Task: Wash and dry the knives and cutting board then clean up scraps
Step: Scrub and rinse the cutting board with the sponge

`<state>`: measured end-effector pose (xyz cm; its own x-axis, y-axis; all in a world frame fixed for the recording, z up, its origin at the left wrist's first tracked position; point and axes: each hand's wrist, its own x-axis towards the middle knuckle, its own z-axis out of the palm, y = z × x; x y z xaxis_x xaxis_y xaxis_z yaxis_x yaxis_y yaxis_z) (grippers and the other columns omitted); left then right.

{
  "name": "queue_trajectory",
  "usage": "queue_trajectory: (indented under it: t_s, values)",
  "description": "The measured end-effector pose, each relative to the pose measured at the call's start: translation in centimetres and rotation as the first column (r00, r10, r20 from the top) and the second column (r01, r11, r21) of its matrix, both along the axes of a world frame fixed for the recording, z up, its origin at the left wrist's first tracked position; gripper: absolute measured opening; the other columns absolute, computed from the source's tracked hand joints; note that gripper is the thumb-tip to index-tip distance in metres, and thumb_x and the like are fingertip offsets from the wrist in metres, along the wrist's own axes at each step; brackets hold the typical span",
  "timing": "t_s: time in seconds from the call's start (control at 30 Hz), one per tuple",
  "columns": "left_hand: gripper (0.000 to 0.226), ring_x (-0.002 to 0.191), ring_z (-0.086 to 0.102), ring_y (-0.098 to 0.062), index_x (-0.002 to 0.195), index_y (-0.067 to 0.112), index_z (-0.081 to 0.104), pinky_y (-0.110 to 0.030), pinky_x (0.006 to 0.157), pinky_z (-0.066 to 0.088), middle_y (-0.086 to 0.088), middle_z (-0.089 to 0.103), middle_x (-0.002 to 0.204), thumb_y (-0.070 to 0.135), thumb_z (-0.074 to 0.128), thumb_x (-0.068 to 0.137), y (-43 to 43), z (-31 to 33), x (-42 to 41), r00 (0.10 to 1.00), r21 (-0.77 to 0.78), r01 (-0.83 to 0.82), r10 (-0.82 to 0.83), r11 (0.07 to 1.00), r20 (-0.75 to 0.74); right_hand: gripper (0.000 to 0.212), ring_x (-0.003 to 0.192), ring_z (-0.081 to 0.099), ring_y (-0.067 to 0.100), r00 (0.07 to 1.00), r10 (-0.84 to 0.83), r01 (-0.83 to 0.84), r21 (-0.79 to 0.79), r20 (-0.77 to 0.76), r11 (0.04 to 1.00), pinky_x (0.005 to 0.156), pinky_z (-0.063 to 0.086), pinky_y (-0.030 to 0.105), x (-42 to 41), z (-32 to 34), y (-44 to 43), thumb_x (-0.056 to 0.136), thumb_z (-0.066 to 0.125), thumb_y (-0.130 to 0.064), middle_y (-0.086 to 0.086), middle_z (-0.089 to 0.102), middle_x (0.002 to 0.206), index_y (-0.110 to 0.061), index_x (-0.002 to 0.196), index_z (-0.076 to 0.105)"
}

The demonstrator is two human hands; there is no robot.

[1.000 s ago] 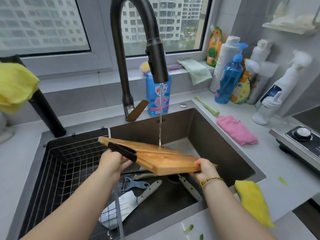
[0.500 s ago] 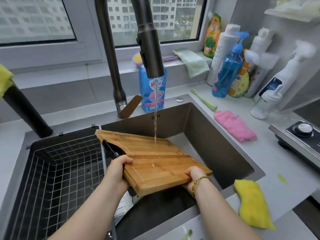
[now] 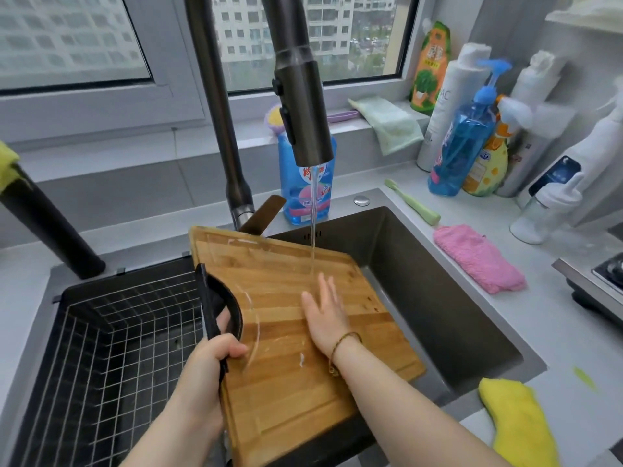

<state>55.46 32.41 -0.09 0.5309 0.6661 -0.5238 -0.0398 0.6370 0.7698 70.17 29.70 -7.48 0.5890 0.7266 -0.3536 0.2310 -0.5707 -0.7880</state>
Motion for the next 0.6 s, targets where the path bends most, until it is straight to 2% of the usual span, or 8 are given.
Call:
queue_trajectory:
  t_s: [0.07,0.13,0.23,0.33,0.4,0.47,0.5,0.6]
  values:
    - [0.054,0.052,0.063,-0.02,0.089,0.029,0.063,-0.031,0.046,0.048,-0.006,0.07,0.066,-0.011,0.027,0.079,-0.4,0.4,-0.2,1.0,0.045,0.018,-0.018,0.999,0.016,0.054,0.144,-0.006,0.014,0.986,0.145,-0.149,0.034,0.084,0.988,0.116,-0.002,0.033,-0.5,0.7,1.0,0.099,0.023,-0.039,-0.005,-0.006,0.156,-0.024,0.147,0.003]
    - [0.058,0.044,0.062,-0.014,0.09,0.029,0.063,-0.027,0.038,0.047,-0.003,0.071,0.065,-0.014,0.026,0.078,-0.8,1.1,-0.4,0.999,0.074,0.017,-0.02,0.997,0.036,0.053,0.143,-0.007,0.012,0.977,0.184,-0.192,0.077,0.104,0.978,0.116,-0.005,0.03,-0.4,0.8,1.5,0.1,0.022,-0.037,-0.005,-0.005,0.156,-0.023,0.147,0.004]
    - [0.064,0.045,0.063,-0.004,0.102,0.024,0.059,-0.022,0.042,0.048,0.003,0.07,0.06,-0.023,0.023,0.077,-0.8,1.8,-0.6,0.999,0.172,0.054,-0.052,0.984,-0.013,0.052,0.144,-0.005,0.015,0.997,0.036,-0.04,0.064,0.063,0.997,0.117,-0.002,0.032,1.8,-0.5,1.7,0.1,0.019,-0.037,-0.002,-0.003,0.156,-0.021,0.147,0.006]
    - [0.067,0.04,0.057,0.007,0.104,0.023,0.051,-0.01,0.034,0.04,0.007,0.063,0.065,-0.03,0.019,0.077,-0.4,1.8,-1.0,0.996,0.237,0.059,-0.041,0.97,-0.08,0.052,0.144,-0.005,0.019,0.987,-0.162,0.161,-0.061,-0.007,0.985,0.118,-0.001,0.034,3.7,-1.9,1.3,0.101,0.015,-0.034,0.003,-0.004,0.156,-0.012,0.148,0.011]
    - [0.061,0.045,0.06,0.006,0.101,0.024,0.054,-0.009,0.035,0.041,0.008,0.065,0.07,-0.025,0.027,0.078,-0.2,1.8,-1.0,0.996,0.231,0.064,-0.048,0.971,-0.077,0.053,0.144,-0.006,0.019,0.989,-0.147,0.145,-0.07,-0.028,0.987,0.117,-0.002,0.035,3.4,-1.2,2.0,0.1,0.015,-0.036,0.003,-0.005,0.156,-0.015,0.148,0.007]
    - [0.039,0.057,0.065,0.002,0.094,0.028,0.056,-0.014,0.046,0.046,0.01,0.068,0.07,0.001,0.062,0.067,-0.1,1.8,-0.7,0.995,0.24,0.075,-0.057,0.968,-0.081,0.052,0.144,-0.009,0.016,1.0,-0.021,0.022,0.057,-0.01,0.998,0.116,-0.003,0.035,2.2,0.2,2.6,0.1,0.016,-0.036,-0.001,-0.006,0.156,-0.02,0.148,0.003]
    - [0.057,0.067,0.066,-0.003,0.091,0.033,0.056,-0.018,0.053,0.045,0.01,0.069,0.074,0.001,0.065,0.044,0.0,1.5,-0.7,0.991,0.253,0.112,-0.088,0.961,-0.106,0.052,0.143,-0.01,0.015,0.999,0.039,-0.041,0.125,0.018,0.991,0.116,-0.005,0.034,1.8,1.0,3.0,0.1,0.017,-0.036,-0.003,-0.007,0.156,-0.021,0.147,0.003]
    - [0.073,0.096,0.059,-0.012,0.092,0.038,0.056,-0.024,0.068,0.041,0.009,0.063,0.102,0.0,0.051,0.03,-0.1,0.5,-0.2,0.978,0.288,0.169,-0.125,0.943,-0.167,0.051,0.143,-0.01,0.011,0.99,0.104,-0.125,0.241,0.096,0.962,0.116,-0.006,0.033,2.0,2.5,4.3,0.1,0.017,-0.034,-0.006,-0.006,0.156,-0.023,0.147,0.001]
